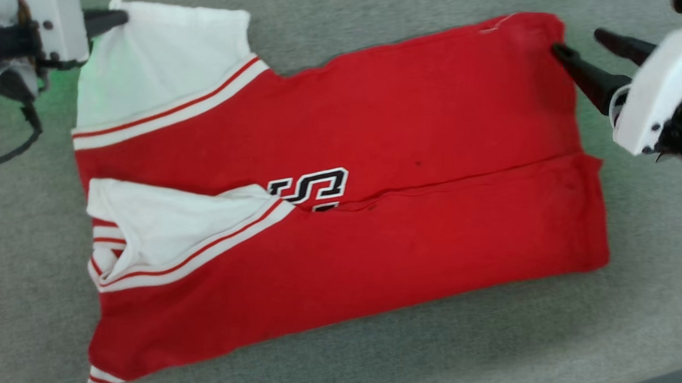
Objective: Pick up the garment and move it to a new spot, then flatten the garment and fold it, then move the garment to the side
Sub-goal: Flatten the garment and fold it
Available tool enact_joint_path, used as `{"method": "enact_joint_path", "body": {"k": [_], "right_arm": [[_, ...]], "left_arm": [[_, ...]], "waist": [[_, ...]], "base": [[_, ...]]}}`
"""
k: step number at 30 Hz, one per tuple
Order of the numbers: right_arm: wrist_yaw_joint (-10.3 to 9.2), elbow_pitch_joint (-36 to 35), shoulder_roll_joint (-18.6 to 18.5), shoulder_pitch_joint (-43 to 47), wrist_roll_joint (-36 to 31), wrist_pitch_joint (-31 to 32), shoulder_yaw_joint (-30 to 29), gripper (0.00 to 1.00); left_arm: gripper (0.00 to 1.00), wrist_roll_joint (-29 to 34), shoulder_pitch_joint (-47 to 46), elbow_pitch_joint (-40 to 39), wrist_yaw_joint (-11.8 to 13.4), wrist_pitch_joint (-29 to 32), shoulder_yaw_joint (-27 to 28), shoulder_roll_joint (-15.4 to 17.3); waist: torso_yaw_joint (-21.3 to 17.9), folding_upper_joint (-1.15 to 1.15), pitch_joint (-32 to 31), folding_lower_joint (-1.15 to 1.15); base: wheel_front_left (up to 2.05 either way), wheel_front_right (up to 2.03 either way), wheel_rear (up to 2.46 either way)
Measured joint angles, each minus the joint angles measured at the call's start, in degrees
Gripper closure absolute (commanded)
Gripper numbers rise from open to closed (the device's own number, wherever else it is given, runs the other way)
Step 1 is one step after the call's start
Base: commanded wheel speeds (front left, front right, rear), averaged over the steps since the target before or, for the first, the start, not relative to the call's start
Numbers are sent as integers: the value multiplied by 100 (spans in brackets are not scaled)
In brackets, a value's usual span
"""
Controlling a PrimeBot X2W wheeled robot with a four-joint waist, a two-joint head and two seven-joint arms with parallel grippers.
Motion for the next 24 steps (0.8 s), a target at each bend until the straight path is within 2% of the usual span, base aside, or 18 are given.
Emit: {"method": "enact_joint_path", "body": {"k": [2, 5, 11, 12, 14, 15, 16, 24], "right_arm": [[0, 396, 34, -328, 118, 563, 94, 0], [0, 945, 85, -802, 29, 1027, 167, 0], [0, 1560, 189, -1235, -122, 1334, 401, 0], [-1, 1574, 185, -1280, -147, 1339, 472, 37], [-2, 1582, 180, -1308, -142, 1317, 503, 88], [-2, 1590, 181, -1320, -121, 1244, 512, 88], [-2, 1596, 178, -1322, -70, 1157, 531, 100], [-1, 1550, 25, -932, 371, 571, 793, 100]], "left_arm": [[100, 0, -39, -22, -3, -47, -3, -55], [100, 8, -110, -35, -22, -90, -16, -123], [100, -13, -227, -103, -46, -123, -48, -268], [100, -20, -233, -130, -46, -143, -51, -280], [100, -30, -233, -158, -46, -162, -49, -289], [100, -71, -231, -178, -46, -199, -47, -298], [100, -120, -220, -201, -45, -246, -42, -305], [100, -746, 542, -892, -40, -884, 205, -241]], "waist": [[93, 0, 59, 0], [233, 0, 137, 0], [462, 0, 266, 0], [490, 0, 281, 0], [516, 0, 292, 0], [539, 0, 295, 0], [562, 0, 291, 0], [682, 0, -143, 0]], "base": [[0, 0, 0], [0, 0, 0], [0, 0, 0], [0, 0, 0], [0, 0, 0], [0, 0, 0], [0, 0, 0], [0, 0, 0]]}}
